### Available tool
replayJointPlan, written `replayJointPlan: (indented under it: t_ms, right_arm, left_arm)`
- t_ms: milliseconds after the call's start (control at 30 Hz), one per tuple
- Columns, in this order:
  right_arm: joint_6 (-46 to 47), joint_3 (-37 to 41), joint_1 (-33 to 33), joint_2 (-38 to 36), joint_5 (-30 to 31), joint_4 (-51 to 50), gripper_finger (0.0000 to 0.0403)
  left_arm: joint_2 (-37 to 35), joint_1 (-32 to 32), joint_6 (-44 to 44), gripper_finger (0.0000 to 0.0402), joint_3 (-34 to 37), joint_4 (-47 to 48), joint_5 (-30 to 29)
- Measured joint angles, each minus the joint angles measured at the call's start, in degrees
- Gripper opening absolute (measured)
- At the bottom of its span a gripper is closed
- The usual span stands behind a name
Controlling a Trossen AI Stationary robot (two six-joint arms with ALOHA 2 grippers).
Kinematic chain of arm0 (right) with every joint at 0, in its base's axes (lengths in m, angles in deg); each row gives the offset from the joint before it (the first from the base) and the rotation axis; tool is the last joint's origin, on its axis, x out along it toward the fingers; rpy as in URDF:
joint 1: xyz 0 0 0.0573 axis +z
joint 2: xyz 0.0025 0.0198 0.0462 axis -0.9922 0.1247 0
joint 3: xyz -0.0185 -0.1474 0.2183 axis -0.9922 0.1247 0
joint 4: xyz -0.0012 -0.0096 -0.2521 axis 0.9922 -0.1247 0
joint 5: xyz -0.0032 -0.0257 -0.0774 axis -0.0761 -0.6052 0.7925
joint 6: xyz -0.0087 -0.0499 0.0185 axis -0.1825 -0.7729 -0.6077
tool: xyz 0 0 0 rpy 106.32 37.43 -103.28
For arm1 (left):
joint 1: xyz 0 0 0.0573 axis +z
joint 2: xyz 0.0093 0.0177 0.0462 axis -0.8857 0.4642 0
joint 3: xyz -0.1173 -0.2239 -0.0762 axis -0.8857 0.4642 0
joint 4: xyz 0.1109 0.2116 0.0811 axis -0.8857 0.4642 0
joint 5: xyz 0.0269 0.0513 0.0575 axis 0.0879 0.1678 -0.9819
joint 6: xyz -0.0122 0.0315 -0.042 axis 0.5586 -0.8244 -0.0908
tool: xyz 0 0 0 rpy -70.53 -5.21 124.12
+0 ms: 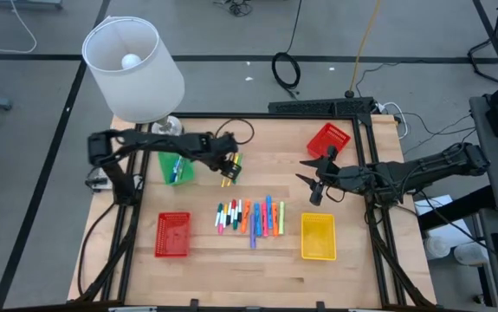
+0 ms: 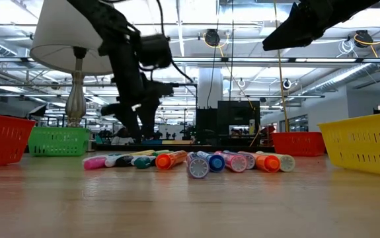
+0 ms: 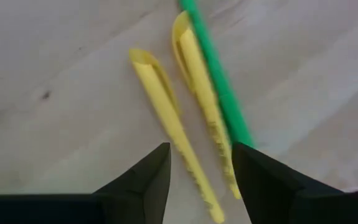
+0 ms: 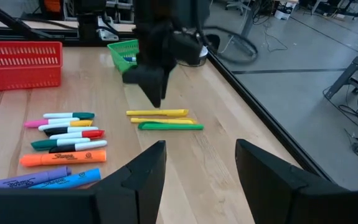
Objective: Pick & Place Markers
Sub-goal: Put the yellow pen into the top red basket
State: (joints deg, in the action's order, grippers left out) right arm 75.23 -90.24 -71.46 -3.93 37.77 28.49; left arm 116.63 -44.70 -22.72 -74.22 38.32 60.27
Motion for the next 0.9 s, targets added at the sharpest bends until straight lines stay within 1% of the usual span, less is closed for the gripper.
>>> replayJointPlan:
  t_ms: [133,300,767,900]
  right_arm:
    - [0.0,0.0,0.0,0.0,0.0,0.0,0.0183]
    - [0.0,0.0,0.0,0.0,0.0,0.0,0.0183]
    - [0.4,0.0,0.0,0.0,0.0,0.0,0.0183]
    - [0.5,0.0,0.0,0.0,0.0,0.0,0.0183]
  left_arm:
    - [4.1,0.6,-2.3,0.0168,-2.7,5.3,0.0]
    - [5.1,0.7,-1.9,0.0170,-2.8,9.5,-0.6]
    - [5.1,-2.7,1.9,0.0164,-2.7,6.9,-0.9]
    - [5.1,-3.7,4.2,0.0161,-2.6,6.9,-2.1]
